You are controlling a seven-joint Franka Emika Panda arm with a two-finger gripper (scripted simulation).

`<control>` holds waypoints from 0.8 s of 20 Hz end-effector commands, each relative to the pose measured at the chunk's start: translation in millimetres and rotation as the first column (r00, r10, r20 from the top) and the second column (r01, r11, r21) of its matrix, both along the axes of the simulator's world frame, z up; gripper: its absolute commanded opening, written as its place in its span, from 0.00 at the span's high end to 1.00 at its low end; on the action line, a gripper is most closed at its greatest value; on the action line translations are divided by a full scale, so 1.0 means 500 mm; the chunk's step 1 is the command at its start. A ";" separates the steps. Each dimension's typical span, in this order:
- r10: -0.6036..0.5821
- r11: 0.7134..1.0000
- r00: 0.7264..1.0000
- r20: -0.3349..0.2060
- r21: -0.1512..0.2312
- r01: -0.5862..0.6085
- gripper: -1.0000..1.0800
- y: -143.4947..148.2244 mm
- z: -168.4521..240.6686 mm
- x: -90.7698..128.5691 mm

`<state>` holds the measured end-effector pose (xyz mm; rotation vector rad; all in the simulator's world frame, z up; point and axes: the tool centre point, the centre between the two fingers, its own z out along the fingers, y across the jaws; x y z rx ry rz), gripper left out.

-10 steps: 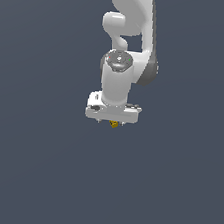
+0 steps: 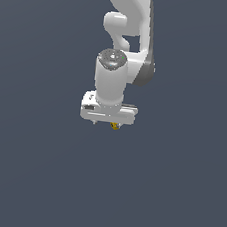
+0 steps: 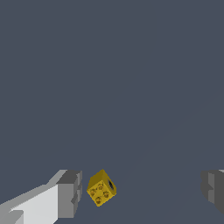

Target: Pick up the object and move it to a goal position.

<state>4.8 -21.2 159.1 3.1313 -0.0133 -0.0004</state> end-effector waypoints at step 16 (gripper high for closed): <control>0.125 0.992 0.992 0.001 -0.001 -0.125 0.04 0.004 -0.040 -0.035</control>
